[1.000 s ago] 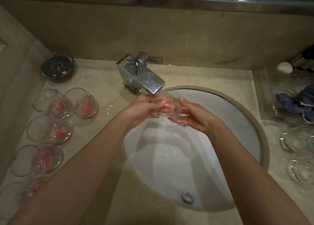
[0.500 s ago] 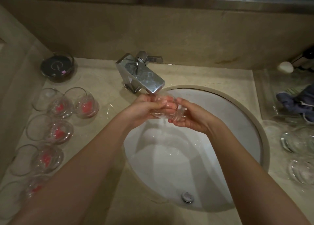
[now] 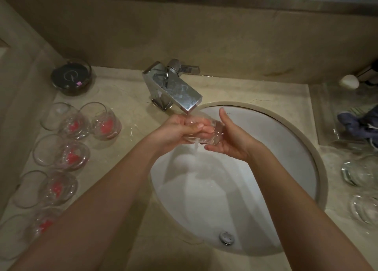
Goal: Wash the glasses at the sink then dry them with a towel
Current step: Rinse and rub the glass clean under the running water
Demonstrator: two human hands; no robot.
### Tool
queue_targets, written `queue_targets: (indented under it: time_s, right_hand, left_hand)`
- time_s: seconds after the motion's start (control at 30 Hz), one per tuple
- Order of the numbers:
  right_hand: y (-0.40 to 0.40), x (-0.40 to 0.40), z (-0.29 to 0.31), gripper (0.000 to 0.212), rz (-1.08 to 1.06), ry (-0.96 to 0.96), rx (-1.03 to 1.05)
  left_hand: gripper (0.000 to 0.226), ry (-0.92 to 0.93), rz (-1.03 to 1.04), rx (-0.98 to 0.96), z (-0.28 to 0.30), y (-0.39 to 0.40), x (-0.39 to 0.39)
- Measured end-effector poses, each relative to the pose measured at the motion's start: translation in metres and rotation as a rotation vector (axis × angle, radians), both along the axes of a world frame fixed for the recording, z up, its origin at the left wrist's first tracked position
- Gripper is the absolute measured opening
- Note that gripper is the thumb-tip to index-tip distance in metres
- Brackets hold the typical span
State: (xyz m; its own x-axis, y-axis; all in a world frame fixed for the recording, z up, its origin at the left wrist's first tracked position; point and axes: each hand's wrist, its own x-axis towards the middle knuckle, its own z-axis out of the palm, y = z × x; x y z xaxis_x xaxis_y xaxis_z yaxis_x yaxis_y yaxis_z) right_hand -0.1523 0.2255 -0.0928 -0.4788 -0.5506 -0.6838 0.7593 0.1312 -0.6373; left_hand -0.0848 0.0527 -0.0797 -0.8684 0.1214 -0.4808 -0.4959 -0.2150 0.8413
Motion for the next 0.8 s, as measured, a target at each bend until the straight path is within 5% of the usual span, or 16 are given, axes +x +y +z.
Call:
queue_targets:
  time_s: [0.1, 0.27, 0.37, 0.57, 0.8]
  right_hand:
    - [0.002, -0.001, 0.0, 0.026, 0.017, 0.058, -0.016]
    - [0.001, 0.001, 0.0, 0.042, 0.025, 0.068, 0.006]
    - [0.0, 0.001, 0.0, 0.03, 0.024, 0.091, -0.001]
    - [-0.003, -0.005, -0.002, 0.029, 0.032, 0.226, 0.123]
    - [-0.054, -0.028, 0.048, 0.053, -0.17, 0.474, 0.145]
  left_hand:
    - [0.028, -0.007, -0.02, -0.03, 0.0, -0.001, 0.003]
    - [0.025, -0.029, 0.02, 0.008, -0.002, -0.001, 0.002]
    - [0.029, -0.023, -0.009, -0.004, -0.002, -0.001, 0.003]
    - [0.009, 0.062, -0.035, -0.329, 0.003, 0.002, 0.0]
    - [0.016, 0.156, -0.119, -0.805, -0.002, 0.011, 0.013]
